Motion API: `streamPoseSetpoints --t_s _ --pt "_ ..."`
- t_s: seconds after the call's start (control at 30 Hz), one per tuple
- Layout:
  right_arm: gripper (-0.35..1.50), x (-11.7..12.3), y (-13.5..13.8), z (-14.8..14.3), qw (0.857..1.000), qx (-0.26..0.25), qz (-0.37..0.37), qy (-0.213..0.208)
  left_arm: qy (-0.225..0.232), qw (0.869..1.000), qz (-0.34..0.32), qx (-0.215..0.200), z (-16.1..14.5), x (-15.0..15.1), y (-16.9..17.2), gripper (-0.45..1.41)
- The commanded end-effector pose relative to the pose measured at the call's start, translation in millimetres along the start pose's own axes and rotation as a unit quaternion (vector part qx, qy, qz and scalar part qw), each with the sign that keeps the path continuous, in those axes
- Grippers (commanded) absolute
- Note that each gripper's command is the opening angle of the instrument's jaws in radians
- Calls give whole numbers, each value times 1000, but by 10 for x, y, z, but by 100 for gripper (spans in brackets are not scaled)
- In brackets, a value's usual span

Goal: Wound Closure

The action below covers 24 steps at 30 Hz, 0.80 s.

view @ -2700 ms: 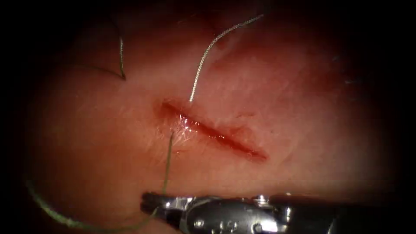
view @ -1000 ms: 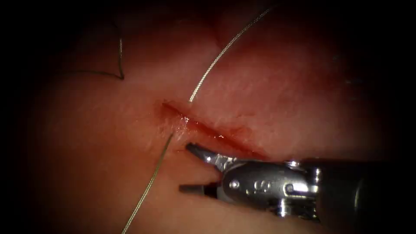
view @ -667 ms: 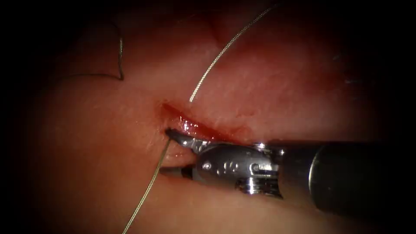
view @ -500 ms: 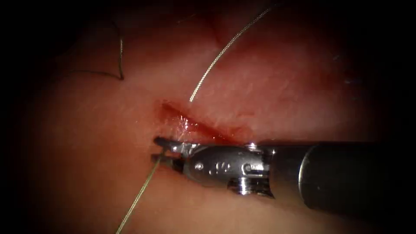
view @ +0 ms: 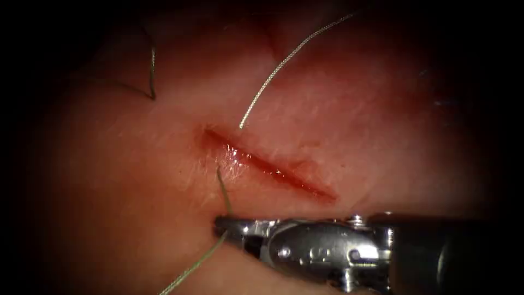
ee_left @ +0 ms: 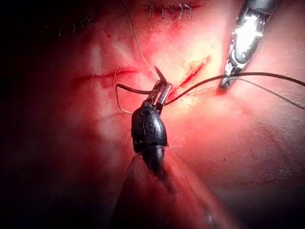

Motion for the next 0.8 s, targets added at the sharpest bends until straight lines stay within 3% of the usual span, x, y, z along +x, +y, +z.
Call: streamPoseSetpoints --t_s 0.03,0.33,0.57,0.6,0.63,0.67,0.73,0.8 --pt "-35 15 -21 1 1000 6 0 6 1 1000 1 0 5 -6 -4 -45" --pt "-35 88 -80 -22 997 64 -6 40 1 1000 1 0 5 -5 -3 -45" --pt "-35 121 -104 -37 988 118 13 101 1 1000 1 0 5 -5 -3 -45" --pt "-15 121 -103 -38 988 113 10 109 1 1000 1 0 5 -5 -3 -45" --pt "44 119 -101 -39 989 92 9 112 1 1000 1 0 5 -5 -3 -45" --pt "91 116 -98 -41 992 69 10 110 1 1000 1 0 5 -5 -3 -45" --pt "120 107 -90 -43 994 33 17 105 1 1000 1 0 5 -5 -3 -45" --pt "121 93 -78 -51 994 26 24 105 1 1000 1 0 5 -5 -3 -45"
